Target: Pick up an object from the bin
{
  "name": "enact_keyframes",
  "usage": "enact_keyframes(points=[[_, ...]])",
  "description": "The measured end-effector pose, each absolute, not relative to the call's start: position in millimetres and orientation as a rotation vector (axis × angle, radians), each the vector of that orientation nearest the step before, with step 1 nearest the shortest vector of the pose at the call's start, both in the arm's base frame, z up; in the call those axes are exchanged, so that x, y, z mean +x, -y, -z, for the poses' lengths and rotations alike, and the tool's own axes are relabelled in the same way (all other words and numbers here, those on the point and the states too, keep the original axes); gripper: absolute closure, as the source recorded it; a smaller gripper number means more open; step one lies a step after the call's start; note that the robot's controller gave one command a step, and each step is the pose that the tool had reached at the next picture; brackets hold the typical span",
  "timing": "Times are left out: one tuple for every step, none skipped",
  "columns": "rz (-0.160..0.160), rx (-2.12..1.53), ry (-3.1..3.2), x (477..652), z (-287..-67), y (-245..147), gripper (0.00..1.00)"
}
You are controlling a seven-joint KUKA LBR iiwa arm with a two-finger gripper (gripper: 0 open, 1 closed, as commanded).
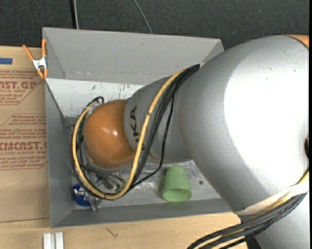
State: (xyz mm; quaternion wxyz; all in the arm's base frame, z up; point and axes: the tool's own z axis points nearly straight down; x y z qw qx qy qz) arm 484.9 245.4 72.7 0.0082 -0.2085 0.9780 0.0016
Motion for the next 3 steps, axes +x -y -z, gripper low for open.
enact_keyframes(points=[[-0.003, -0.653, -3.065, 486.8, -73.7, -246.2, 0.0], [-0.006, -0.651, -3.063, 487.4, -74.8, -246.9, 1.0], [-0.003, -0.653, -3.071, 487.9, -89.1, -247.4, 1.0]])
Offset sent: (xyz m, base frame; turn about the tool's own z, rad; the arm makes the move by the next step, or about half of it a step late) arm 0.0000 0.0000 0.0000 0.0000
